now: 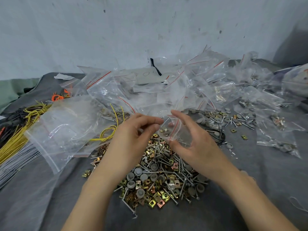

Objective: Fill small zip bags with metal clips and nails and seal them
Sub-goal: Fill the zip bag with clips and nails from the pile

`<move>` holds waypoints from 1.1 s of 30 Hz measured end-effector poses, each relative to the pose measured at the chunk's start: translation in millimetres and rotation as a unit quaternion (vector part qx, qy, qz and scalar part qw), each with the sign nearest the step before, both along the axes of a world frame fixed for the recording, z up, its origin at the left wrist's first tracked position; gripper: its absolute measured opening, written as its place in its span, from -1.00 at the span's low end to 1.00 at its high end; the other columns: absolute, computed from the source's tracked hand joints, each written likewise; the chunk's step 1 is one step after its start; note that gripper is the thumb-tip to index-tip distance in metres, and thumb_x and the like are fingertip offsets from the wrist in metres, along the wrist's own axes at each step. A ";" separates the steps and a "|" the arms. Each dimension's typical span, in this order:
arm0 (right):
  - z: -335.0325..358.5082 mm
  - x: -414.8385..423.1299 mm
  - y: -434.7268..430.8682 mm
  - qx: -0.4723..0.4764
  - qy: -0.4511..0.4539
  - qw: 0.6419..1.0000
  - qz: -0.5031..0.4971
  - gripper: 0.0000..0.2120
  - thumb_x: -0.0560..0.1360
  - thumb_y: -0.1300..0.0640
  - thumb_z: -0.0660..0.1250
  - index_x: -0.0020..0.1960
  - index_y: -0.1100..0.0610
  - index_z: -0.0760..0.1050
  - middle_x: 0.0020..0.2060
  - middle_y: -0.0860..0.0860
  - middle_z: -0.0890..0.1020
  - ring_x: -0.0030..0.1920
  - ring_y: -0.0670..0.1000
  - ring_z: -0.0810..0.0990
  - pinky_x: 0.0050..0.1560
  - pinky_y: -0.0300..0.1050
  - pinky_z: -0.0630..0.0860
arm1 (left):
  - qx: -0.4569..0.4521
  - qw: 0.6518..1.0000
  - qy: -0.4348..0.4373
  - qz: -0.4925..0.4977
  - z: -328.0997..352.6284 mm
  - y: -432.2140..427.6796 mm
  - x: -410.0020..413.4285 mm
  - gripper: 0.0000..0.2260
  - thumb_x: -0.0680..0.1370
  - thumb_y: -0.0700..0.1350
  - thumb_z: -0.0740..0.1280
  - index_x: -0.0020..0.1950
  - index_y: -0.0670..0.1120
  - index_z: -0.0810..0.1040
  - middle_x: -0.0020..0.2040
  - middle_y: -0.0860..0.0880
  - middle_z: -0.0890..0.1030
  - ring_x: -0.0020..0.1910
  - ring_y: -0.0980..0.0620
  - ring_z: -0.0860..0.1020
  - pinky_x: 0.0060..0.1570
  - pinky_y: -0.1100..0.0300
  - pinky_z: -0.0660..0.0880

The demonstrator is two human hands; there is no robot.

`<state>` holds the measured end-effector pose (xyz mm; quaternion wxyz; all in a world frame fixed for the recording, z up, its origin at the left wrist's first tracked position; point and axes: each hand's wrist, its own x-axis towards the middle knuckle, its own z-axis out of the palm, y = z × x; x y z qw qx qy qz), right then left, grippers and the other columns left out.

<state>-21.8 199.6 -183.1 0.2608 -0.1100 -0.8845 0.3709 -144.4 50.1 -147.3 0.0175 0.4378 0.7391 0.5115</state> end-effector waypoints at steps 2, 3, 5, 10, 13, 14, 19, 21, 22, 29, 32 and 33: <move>-0.5 -0.7 0.4 0.001 0.001 1.000 0.001 -0.35 0.44 -0.24 0.29 0.49 -0.29 0.18 0.34 -0.33 0.46 0.30 -0.45 0.36 0.23 -0.42 0.29 | 0.003 1.000 -0.011 -0.010 0.2 3.4 4.1 -0.81 0.57 -0.14 0.39 0.03 0.17 0.66 -0.09 0.23 0.63 -0.14 0.25 0.58 -0.14 0.40 0.44; -0.8 -0.8 0.8 -0.001 0.003 1.000 0.002 -0.35 0.44 -0.23 0.30 0.49 -0.29 0.19 0.32 -0.35 0.47 0.30 -0.44 0.37 0.23 -0.42 0.29 | 0.002 1.000 -0.013 -0.014 -0.2 4.8 5.7 -0.82 0.57 -0.13 0.39 0.06 0.15 0.66 -0.09 0.25 0.64 -0.17 0.28 0.57 -0.16 0.43 0.43; -1.5 -0.4 2.6 -0.003 0.003 1.000 0.002 -0.37 0.46 -0.20 0.31 0.49 -0.29 0.19 0.28 -0.42 0.46 0.29 -0.42 0.39 0.23 -0.41 0.30 | -0.001 1.000 -0.014 -0.017 -0.8 6.2 6.5 -0.83 0.58 -0.10 0.38 0.13 0.11 0.64 -0.10 0.28 0.65 -0.19 0.31 0.56 -0.17 0.43 0.44; 0.2 2.3 7.1 -0.017 0.001 1.000 -0.004 -0.39 0.47 -0.19 0.31 0.47 -0.36 0.19 0.27 -0.43 0.46 0.33 -0.39 0.37 0.23 -0.48 0.27 | 0.023 0.999 -0.027 0.013 -3.2 2.4 -4.8 -0.84 0.61 -0.02 0.31 0.16 0.16 0.59 -0.06 0.19 0.68 -0.10 0.21 0.60 -0.13 0.38 0.48; 1.3 2.9 9.3 -0.035 0.010 0.999 -0.006 -0.41 0.50 -0.14 0.35 0.46 -0.32 0.22 0.30 -0.26 0.52 0.35 -0.24 0.44 0.35 -0.23 0.36 | -0.038 0.999 0.006 0.036 -10.9 -2.1 -13.6 -0.83 0.62 0.00 0.29 0.19 0.15 0.57 -0.08 0.18 0.66 -0.09 0.24 0.58 -0.18 0.45 0.44; 1.6 3.0 10.1 -0.041 0.015 0.999 -0.007 -0.42 0.51 -0.12 0.37 0.46 -0.31 0.24 0.29 -0.24 0.54 0.35 -0.21 0.45 0.37 -0.14 0.38 | -0.074 0.996 0.028 0.040 -13.8 -3.1 -15.0 -0.82 0.62 0.01 0.28 0.21 0.13 0.57 -0.08 0.21 0.65 -0.09 0.28 0.56 -0.17 0.47 0.42; 3.1 4.2 12.8 -0.061 0.032 0.997 -0.022 -0.43 0.44 -0.23 0.32 0.42 -0.37 0.27 0.18 -0.29 0.57 0.26 -0.22 0.52 0.29 -0.02 0.49 | -0.221 0.968 0.115 -0.022 -20.6 -4.7 -8.5 -0.77 0.62 0.05 0.26 0.26 0.13 0.56 0.06 0.22 0.59 0.05 0.27 0.51 0.10 0.25 0.44; 3.0 4.1 13.1 -0.066 0.033 0.997 -0.025 -0.43 0.43 -0.25 0.31 0.41 -0.39 0.27 0.15 -0.30 0.57 0.24 -0.21 0.53 0.28 0.02 0.50 | -0.265 0.954 0.126 -0.053 -21.3 -4.6 -5.5 -0.74 0.60 0.14 0.25 0.28 0.19 0.52 0.13 0.19 0.55 0.16 0.20 0.46 0.19 0.17 0.39; 3.0 4.0 13.1 -0.067 0.031 0.997 -0.026 -0.43 0.43 -0.26 0.31 0.41 -0.39 0.26 0.12 -0.29 0.58 0.24 -0.21 0.53 0.27 0.05 0.50 | -0.288 0.947 0.133 -0.059 -21.8 -4.7 -4.6 -0.72 0.59 0.16 0.25 0.28 0.20 0.51 0.17 0.18 0.52 0.19 0.17 0.43 0.22 0.14 0.37; 2.9 4.9 14.0 -0.070 0.026 0.997 -0.026 -0.43 0.43 -0.29 0.31 0.40 -0.41 0.26 0.11 -0.25 0.60 0.24 -0.19 0.53 0.27 0.09 0.50 | -0.277 0.947 0.159 -0.031 -23.9 -2.0 -6.4 -0.81 0.61 0.09 0.27 0.19 0.15 0.57 0.08 0.15 0.53 0.12 0.13 0.49 0.13 0.07 0.45; 2.0 5.2 15.7 -0.072 0.026 0.997 -0.027 -0.44 0.43 -0.30 0.30 0.40 -0.42 0.25 0.10 -0.27 0.60 0.25 -0.23 0.52 0.29 0.06 0.47 | -0.256 0.954 0.151 -0.025 -25.2 -2.1 -8.8 -0.83 0.62 0.07 0.26 0.15 0.14 0.60 0.03 0.17 0.55 0.05 0.16 0.52 0.08 0.11 0.47; 1.5 5.2 16.4 -0.072 0.025 0.997 -0.026 -0.44 0.43 -0.29 0.30 0.40 -0.42 0.25 0.11 -0.28 0.59 0.25 -0.24 0.51 0.31 0.03 0.46 | -0.251 0.956 0.149 -0.021 -26.1 -2.1 -9.4 -0.84 0.62 0.07 0.26 0.13 0.14 0.60 0.01 0.19 0.55 0.03 0.19 0.52 0.07 0.13 0.48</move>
